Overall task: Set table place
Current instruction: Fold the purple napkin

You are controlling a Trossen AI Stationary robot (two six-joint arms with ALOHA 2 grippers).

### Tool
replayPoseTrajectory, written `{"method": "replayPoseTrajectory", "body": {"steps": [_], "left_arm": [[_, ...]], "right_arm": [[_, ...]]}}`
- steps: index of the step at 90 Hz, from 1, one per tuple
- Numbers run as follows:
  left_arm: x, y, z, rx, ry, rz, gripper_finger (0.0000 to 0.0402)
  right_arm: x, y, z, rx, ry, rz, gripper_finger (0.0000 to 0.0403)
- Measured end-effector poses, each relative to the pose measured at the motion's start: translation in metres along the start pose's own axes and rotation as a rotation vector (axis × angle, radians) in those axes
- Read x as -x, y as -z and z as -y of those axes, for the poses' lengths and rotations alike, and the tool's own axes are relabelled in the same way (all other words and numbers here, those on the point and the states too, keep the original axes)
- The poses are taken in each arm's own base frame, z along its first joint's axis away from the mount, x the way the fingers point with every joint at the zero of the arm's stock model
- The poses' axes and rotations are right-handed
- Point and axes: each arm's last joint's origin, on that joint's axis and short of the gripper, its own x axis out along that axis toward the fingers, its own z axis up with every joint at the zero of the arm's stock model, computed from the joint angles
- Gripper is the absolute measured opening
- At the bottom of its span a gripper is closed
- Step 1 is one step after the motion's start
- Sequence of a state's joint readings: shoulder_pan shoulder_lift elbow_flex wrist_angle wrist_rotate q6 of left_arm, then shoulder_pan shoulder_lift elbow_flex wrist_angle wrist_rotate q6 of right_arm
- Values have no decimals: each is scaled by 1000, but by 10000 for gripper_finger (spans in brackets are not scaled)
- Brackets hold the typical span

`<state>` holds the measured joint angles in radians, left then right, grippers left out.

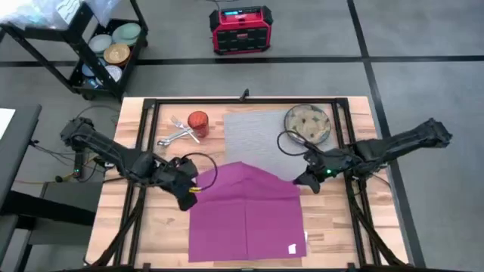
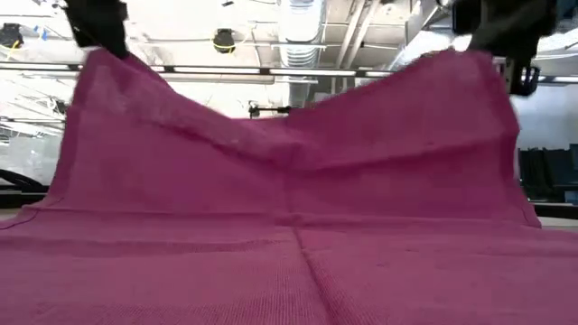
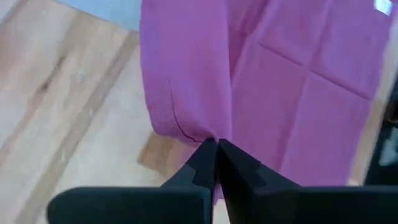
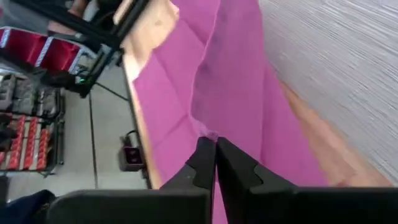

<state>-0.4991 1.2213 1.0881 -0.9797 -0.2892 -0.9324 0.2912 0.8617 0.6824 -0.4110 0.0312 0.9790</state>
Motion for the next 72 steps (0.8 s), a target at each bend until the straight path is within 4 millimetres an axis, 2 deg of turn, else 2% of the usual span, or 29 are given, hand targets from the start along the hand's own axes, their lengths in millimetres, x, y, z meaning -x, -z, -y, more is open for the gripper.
{"method": "replayPoseTrajectory", "body": {"steps": [16,36,52,72], "left_arm": [[8,13,17,-4,95,9,0],[16,22,34,27,202,59,0],[17,29,39,39,215,52,0],[21,37,46,65,257,37,0]], "right_arm": [[10,2,-21,41,-42,6,0],[14,17,-37,58,-73,-10,0],[10,32,-44,46,-81,-59,0],[-4,50,-52,38,-68,-130,0]]}}
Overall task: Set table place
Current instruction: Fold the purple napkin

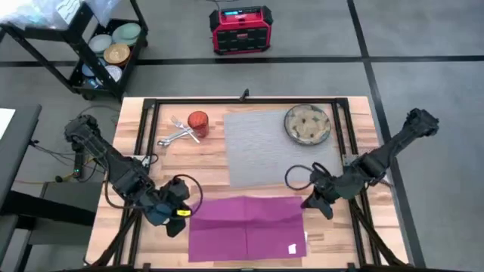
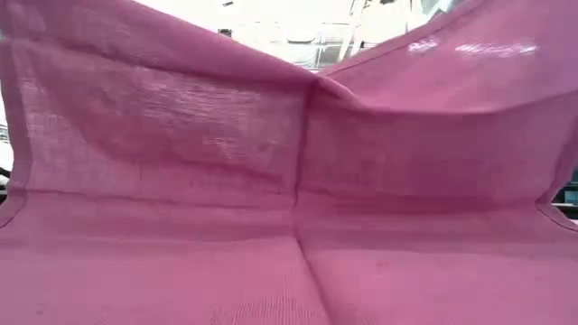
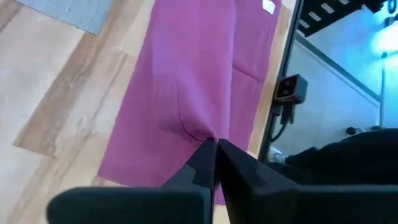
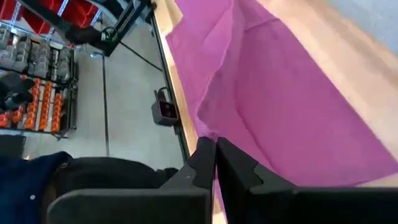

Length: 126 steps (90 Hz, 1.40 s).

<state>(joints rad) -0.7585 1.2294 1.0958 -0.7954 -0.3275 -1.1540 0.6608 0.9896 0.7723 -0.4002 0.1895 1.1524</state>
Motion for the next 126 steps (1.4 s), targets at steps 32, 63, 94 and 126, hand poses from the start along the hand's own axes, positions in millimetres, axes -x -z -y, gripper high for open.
{"method": "replayPoseTrajectory", "body": {"steps": [32,63,94,126], "left_arm": [[-47,22,20,-23,-15,-132,0],[-109,49,34,-39,-43,-206,0],[-93,42,33,-45,-38,-135,0],[-9,-10,-6,-129,-245,71,0]], "right_arm": [[-38,25,-5,-1,58,-91,0],[-55,46,-5,-28,99,-151,0],[-52,41,-6,-31,89,-131,0],[1,-23,2,75,200,34,0]]}}
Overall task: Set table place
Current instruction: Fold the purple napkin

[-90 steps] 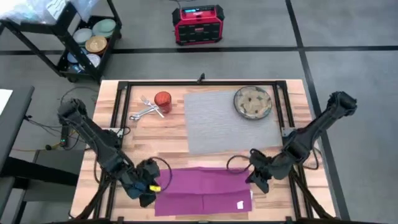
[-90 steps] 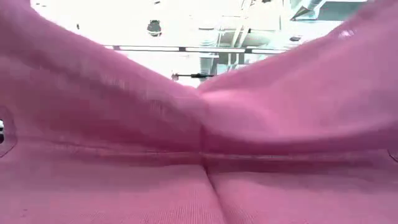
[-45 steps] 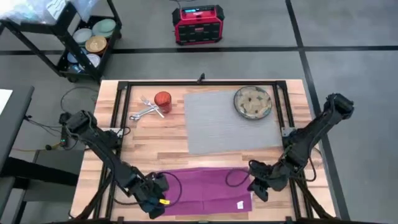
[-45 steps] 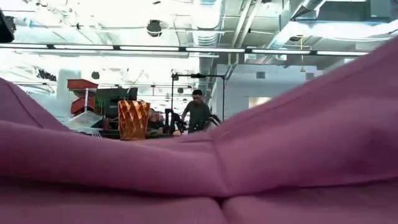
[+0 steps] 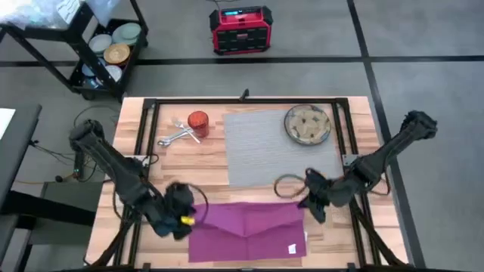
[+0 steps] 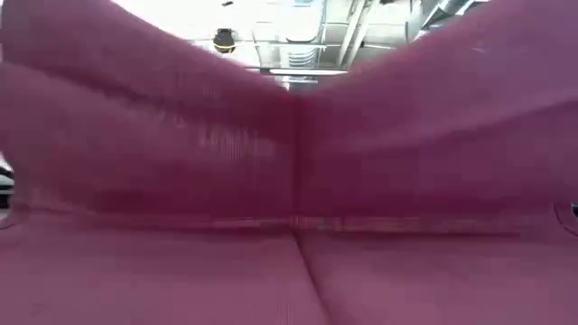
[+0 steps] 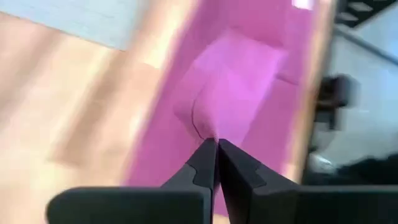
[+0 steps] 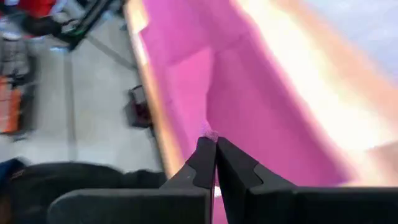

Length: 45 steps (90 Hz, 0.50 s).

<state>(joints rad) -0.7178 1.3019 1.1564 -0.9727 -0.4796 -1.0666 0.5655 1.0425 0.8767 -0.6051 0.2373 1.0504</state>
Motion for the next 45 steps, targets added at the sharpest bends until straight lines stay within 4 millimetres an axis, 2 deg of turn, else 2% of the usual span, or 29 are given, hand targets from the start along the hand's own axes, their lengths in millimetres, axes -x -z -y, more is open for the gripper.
{"method": "replayPoseTrajectory", "body": {"steps": [20,32,45], "left_arm": [[11,-32,-52,-49,-150,27,0],[16,-48,-74,-66,-190,56,0],[12,-59,-90,-91,-243,50,0]], "right_arm": [[24,-41,37,-13,47,105,0],[35,-56,54,-17,66,158,0],[37,-67,70,-26,91,145,0]]}}
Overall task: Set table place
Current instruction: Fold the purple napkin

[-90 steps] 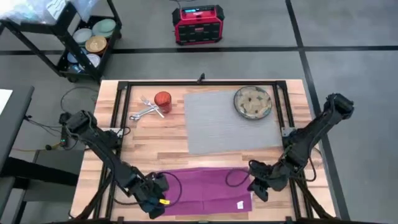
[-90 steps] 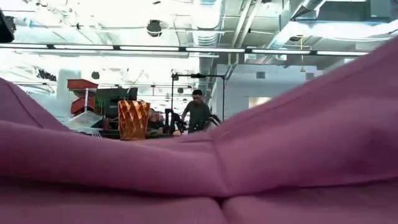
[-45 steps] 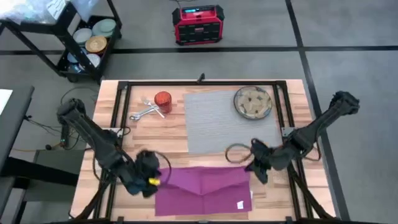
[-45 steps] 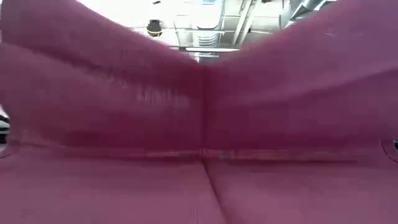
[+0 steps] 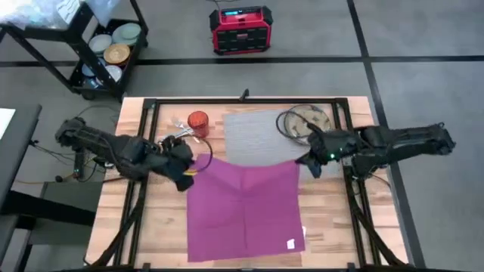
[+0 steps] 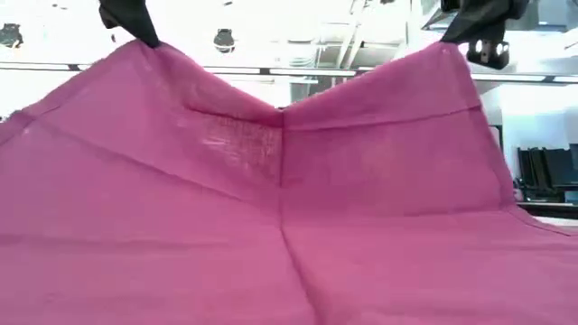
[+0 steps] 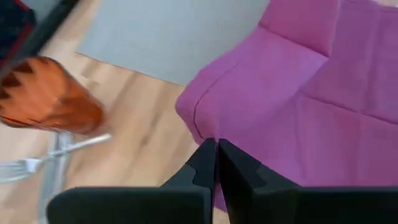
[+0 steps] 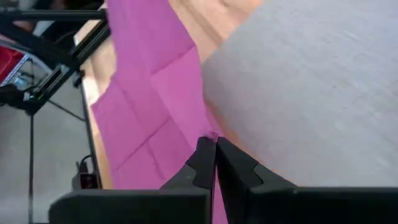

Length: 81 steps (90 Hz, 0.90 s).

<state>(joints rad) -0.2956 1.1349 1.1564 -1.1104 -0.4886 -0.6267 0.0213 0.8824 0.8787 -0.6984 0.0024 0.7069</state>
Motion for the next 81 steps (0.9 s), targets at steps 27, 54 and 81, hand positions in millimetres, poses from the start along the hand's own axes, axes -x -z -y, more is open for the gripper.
{"method": "replayPoseTrajectory", "body": {"steps": [27,54,81], "left_arm": [[-10,-9,-11,-27,-13,-33,0],[8,-28,-21,-45,-4,27,0],[64,-62,-51,-59,-75,155,0]], "right_arm": [[-5,-9,9,11,0,-9,0],[22,-36,-1,58,-48,102,0],[69,-76,-11,143,14,166,0]]}}
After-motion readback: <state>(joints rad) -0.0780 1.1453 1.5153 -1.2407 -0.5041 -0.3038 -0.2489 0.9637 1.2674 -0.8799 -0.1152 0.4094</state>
